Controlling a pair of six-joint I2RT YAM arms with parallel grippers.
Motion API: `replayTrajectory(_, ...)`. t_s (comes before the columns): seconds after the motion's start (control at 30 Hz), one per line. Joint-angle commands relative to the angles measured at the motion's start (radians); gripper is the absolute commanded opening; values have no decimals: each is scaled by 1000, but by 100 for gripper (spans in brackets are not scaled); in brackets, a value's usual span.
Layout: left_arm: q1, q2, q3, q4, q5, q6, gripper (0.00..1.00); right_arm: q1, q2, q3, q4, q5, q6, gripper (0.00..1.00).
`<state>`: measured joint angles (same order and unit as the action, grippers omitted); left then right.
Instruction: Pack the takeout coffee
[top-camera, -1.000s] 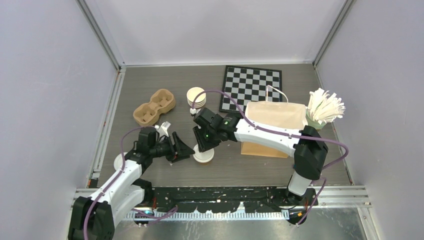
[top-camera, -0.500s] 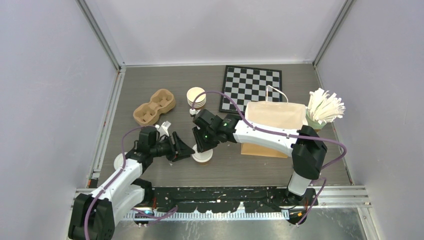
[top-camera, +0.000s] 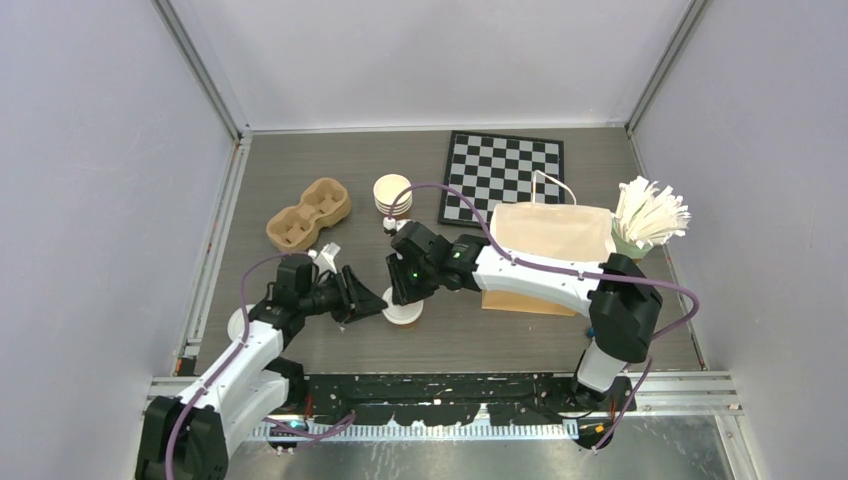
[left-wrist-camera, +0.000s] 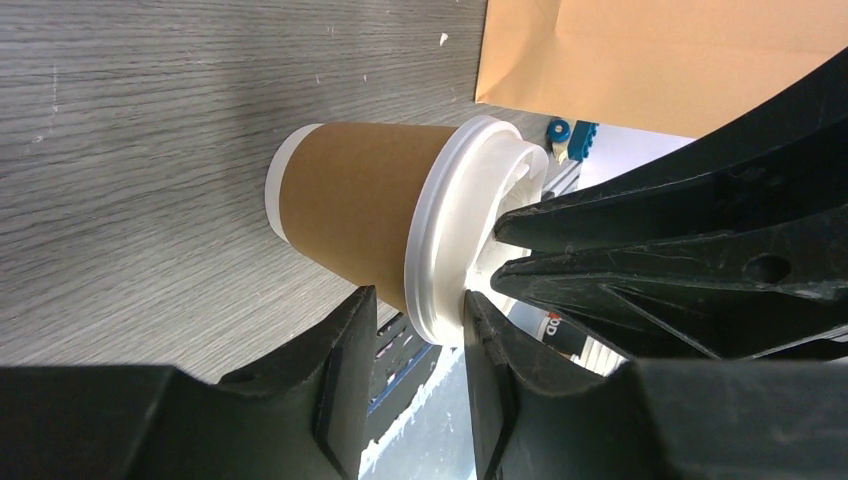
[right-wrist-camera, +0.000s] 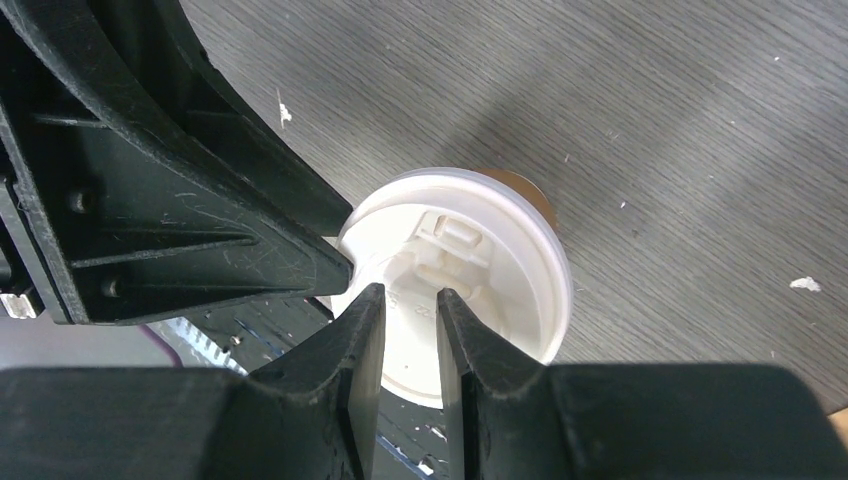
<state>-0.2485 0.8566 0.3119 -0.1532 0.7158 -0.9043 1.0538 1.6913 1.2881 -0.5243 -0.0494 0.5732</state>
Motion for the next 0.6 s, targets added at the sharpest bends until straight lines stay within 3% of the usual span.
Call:
replayTrajectory(0.0,-3,-8,-35,-111,-100,43,37,5,15,-96,-18,25,20,31)
replayTrajectory(0.2,-4,19,-52,-108,-87,24,32,5,-2,-151,14,20,25,32)
replayTrajectory(0.3,-5,-45,-46,-92,-26,-27,33,5,-9,-139,11,6,2,32)
replayTrajectory(0.47,-3,-181,9,-116,-85,-72,52,6,-19,-91,-23,8,-38,32)
replayTrajectory(0.57,-3,-181,44,-107,-96,-63,57,5,-26,-72,-38,7,-54,32)
